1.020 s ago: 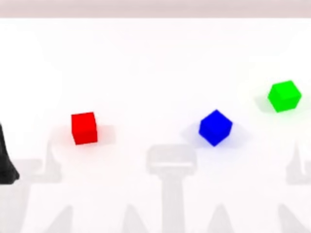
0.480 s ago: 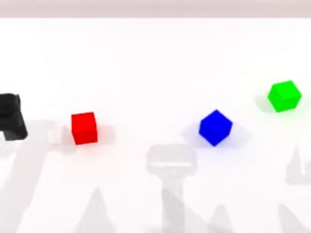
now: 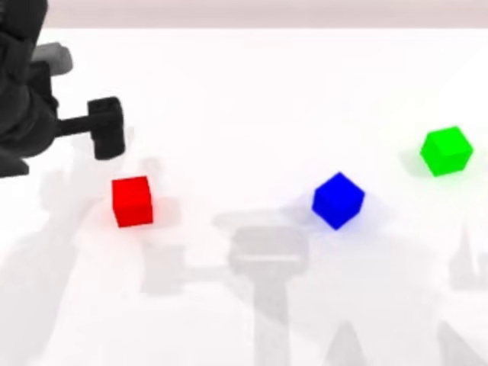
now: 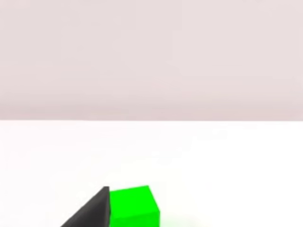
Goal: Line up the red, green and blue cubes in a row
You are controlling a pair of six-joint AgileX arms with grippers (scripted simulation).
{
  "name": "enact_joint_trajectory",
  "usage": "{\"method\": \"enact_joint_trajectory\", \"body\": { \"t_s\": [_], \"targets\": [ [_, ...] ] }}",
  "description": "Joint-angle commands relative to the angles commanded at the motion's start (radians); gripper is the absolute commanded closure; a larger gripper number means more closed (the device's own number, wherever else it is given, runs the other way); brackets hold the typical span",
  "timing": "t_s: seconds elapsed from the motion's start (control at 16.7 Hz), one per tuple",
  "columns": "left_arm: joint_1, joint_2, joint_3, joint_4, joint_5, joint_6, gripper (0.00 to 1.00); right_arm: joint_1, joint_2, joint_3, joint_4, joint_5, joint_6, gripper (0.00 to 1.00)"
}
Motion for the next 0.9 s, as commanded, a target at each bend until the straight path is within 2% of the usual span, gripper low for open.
{"method": "enact_joint_trajectory", "body": {
  "t_s": [0.24,0.48,0.9],
  "targets": [
    [-0.047,0.297,0.250,-0.173,0.000,-0.073,0.00,0.000,0.000,0.000,0.000,0.000,0.000,0.00],
    [-0.077,0.483,0.418,-0.273,0.000,-0.118,0.00,0.000,0.000,0.000,0.000,0.000,0.000,0.00],
    [-0.078,0.521,0.454,-0.292,-0.001,-0.127,0.00,0.000,0.000,0.000,0.000,0.000,0.000,0.00]
  ]
}}
